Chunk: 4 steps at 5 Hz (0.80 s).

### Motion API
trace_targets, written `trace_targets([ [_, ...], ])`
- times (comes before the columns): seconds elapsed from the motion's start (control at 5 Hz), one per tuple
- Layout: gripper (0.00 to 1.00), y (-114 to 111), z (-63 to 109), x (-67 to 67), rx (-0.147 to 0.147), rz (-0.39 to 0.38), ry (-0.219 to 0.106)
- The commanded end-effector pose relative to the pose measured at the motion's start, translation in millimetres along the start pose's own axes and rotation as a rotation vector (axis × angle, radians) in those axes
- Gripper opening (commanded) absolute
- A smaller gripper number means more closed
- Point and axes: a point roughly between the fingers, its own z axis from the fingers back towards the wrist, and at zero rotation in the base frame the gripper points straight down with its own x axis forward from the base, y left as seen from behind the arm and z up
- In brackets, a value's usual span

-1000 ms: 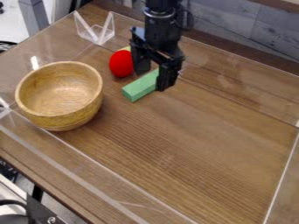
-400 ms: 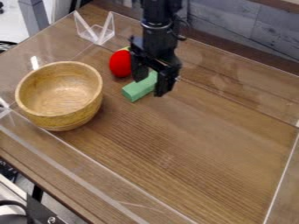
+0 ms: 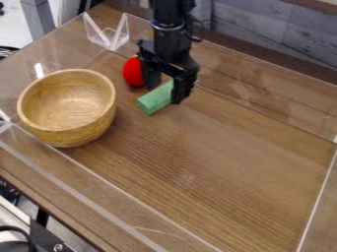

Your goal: Put the green stick in the brown bowl

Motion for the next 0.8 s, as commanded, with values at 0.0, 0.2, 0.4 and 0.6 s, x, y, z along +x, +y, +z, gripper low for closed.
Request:
trace_targets([
  [0.0, 1.0, -2, 6.0, 20.6, 0.015, 0.019, -0.062],
  [0.2, 1.0, 1, -1.4, 34.5, 0.016, -0.034, -0.069],
  [0.4, 1.0, 7, -6.4, 42.8, 0.011, -0.065, -0.071],
  [0.6, 1.0, 3, -5.4, 36.5, 0.002, -0.133, -0.07],
])
